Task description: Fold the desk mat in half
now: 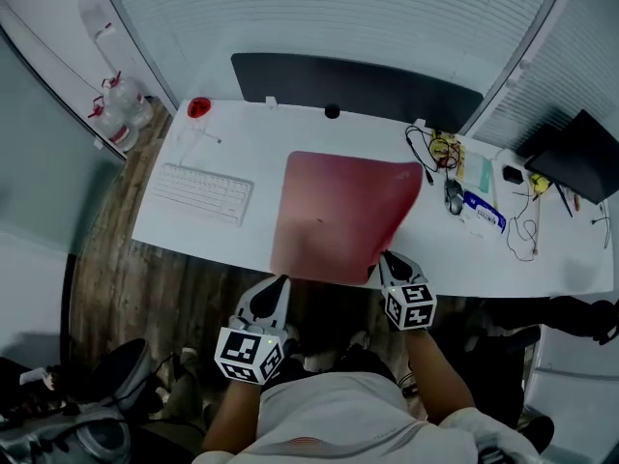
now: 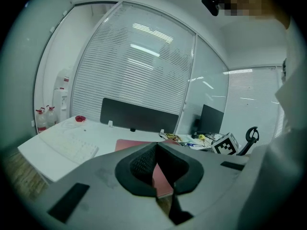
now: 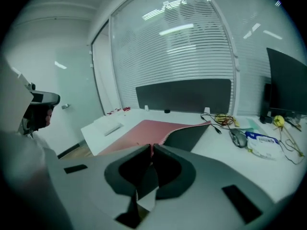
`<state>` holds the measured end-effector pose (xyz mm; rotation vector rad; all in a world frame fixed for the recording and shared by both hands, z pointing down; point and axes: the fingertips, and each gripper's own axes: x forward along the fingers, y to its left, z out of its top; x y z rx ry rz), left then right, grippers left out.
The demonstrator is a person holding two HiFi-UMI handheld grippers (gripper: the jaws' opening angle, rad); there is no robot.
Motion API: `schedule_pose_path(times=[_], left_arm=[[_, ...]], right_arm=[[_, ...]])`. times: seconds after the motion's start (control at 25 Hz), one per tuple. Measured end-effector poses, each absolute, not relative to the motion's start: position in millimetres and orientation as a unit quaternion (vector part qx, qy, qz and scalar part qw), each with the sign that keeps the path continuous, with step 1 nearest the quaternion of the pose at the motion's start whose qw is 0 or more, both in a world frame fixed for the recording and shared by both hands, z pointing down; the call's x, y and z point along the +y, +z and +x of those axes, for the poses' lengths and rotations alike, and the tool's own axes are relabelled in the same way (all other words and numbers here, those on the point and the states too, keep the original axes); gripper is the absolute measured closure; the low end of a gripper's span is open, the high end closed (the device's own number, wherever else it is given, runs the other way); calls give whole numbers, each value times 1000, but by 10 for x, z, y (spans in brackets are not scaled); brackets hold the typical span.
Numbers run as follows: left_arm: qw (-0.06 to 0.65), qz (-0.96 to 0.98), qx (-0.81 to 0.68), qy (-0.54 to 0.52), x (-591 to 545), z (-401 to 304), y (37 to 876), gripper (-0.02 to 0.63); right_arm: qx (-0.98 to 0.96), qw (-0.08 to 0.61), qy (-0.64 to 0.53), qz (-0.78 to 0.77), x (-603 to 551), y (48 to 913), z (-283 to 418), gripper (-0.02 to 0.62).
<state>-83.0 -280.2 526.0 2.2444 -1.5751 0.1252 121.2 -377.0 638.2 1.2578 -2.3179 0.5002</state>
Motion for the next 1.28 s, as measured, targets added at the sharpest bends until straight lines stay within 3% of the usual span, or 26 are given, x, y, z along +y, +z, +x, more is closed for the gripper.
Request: schedule_pose_path(times=[0.36, 0.76, 1.28], left_arm=[[207, 755, -621, 24, -2608, -1459, 5318, 594], [216, 720, -659, 16, -2340, -1954, 5380, 594], [235, 695, -679, 15, -1955, -2346, 5564, 594]], right_arm=[[-888, 259, 143, 353, -3756, 6391, 194, 522], [-895, 352, 133, 239, -3457, 7001, -765, 518], [-877, 414, 153, 190, -3197, 7562, -1280, 514]])
